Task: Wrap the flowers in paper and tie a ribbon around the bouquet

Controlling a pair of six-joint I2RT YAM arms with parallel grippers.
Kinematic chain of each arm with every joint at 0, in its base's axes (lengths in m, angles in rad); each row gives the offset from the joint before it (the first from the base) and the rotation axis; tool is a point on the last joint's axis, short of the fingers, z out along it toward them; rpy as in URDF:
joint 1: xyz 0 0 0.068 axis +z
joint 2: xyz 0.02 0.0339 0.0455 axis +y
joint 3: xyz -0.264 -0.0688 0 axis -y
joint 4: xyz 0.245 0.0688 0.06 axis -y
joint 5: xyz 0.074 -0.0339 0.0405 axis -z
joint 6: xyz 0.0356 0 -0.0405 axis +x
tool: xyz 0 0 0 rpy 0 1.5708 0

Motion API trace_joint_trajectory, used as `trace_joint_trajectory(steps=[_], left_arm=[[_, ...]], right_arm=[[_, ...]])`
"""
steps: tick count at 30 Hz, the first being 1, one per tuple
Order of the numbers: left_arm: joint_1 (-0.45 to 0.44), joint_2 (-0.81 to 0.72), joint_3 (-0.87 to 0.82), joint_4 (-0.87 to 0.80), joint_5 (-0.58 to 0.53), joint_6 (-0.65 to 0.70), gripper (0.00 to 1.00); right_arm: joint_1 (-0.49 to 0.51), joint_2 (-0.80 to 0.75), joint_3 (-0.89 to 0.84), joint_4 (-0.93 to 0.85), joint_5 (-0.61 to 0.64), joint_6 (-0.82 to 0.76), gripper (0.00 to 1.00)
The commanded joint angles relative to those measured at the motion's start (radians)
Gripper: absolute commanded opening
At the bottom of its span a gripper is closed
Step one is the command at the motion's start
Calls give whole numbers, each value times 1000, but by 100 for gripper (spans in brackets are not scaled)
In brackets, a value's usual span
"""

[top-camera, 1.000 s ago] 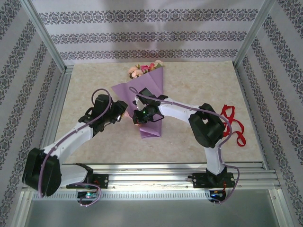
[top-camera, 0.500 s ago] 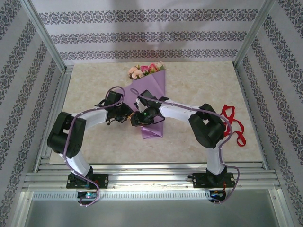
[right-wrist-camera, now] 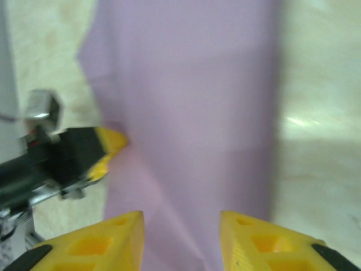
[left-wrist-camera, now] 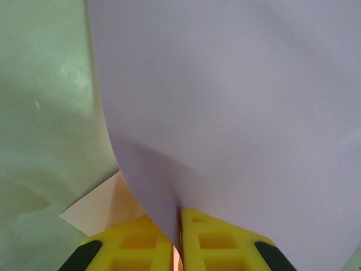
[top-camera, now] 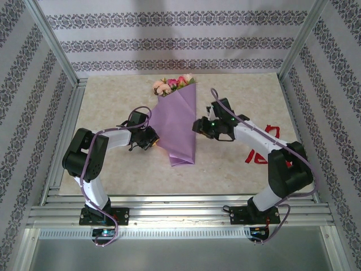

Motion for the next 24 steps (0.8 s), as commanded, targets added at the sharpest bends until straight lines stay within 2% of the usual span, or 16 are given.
trace_joint_trajectory(steps=[1,5,10,17,20,22,24], left_arm=[[2,-13,-5,-26,-20,18,10],[2,-22,-10,-35,-26,22,10],[3,-23,-1,-18,-15,29,10],[2,-22,42,-24,-18,62,12],[-5,-59,67,-55,-36,86,20],[-21,-124,89,-114,-60,94,31],[-44,-196,89,-149,-64,70,36]], right_arm=[[18,21,-72,62,-57,75,39],[66,53,-90,101,-75,104,39],[148,24,-100,77,3,142,29],[214,80,-105,80,2,171,25],[214,128,-97,99,-4,164,27],[216,167,-69,99,-14,155,28],[216,196,-47,95,-18,144,31]])
